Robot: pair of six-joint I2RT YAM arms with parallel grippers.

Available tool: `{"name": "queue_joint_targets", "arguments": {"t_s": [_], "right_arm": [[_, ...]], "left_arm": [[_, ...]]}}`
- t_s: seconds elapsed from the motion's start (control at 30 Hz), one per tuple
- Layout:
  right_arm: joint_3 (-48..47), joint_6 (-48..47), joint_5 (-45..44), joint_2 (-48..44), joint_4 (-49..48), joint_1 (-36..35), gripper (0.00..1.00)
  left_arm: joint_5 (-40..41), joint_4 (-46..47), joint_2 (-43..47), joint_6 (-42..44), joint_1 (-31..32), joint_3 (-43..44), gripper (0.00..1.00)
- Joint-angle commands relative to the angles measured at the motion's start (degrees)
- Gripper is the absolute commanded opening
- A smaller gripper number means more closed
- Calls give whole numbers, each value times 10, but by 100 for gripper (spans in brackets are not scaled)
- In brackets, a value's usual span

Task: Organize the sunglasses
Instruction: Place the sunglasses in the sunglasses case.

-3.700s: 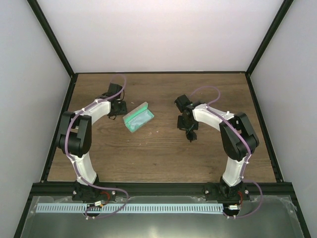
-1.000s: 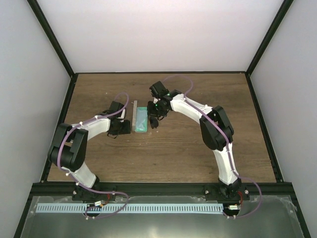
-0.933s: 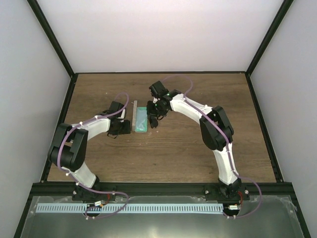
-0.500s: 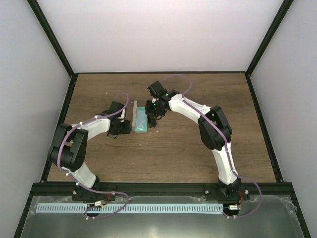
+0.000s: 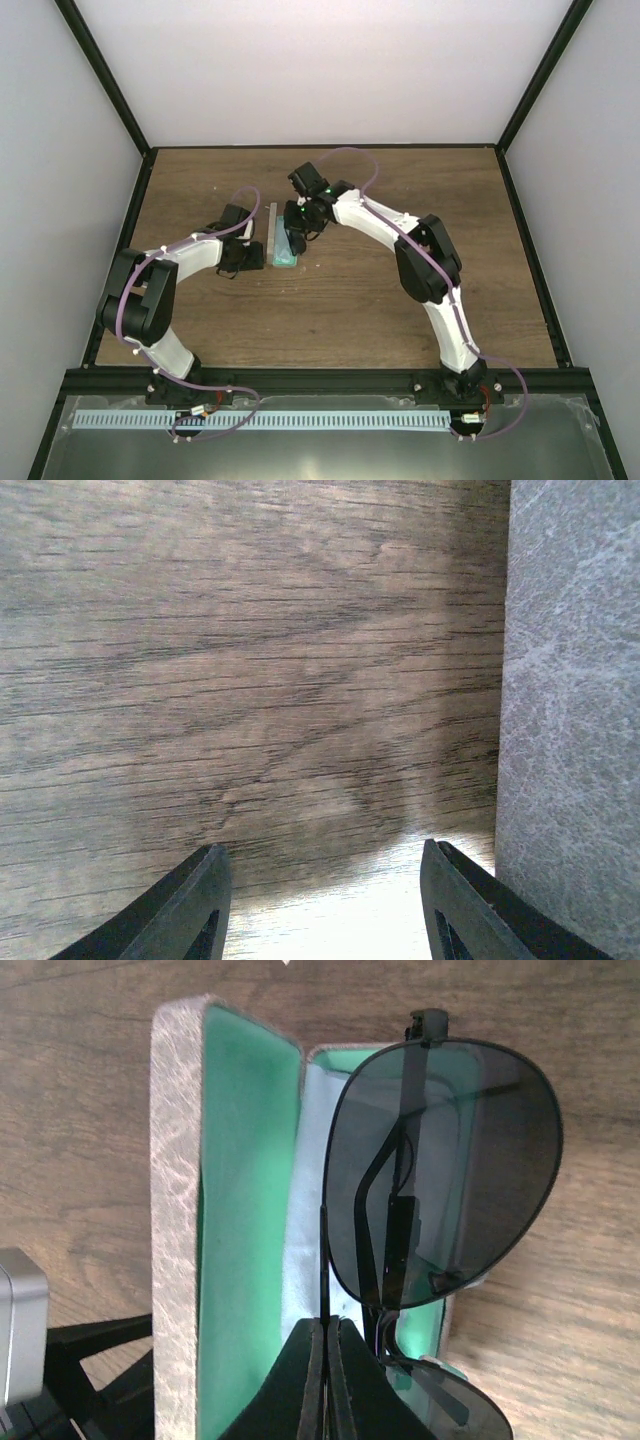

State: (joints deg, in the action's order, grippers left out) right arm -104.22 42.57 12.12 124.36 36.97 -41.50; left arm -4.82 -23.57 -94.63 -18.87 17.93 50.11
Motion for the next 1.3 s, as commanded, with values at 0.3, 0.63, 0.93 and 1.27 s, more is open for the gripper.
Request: {"name": "queue_joint_targets", "arguments": {"t_s": [0.3, 0.63, 0.93, 1.27], "right_arm": [[-89, 5, 1, 73, 21, -20, 1], [-114, 6, 11, 94, 31, -34, 1], [-119, 7, 17, 97, 25, -41, 1], [-120, 7, 4, 95, 33, -41, 22]], "left_arm": [[-10, -2, -7, 10, -1, -17, 54], [-11, 0, -11, 11, -1, -18, 54], [-10, -1, -10, 12, -1, -18, 54], [-10, -3, -6, 14, -1, -20, 54]]}}
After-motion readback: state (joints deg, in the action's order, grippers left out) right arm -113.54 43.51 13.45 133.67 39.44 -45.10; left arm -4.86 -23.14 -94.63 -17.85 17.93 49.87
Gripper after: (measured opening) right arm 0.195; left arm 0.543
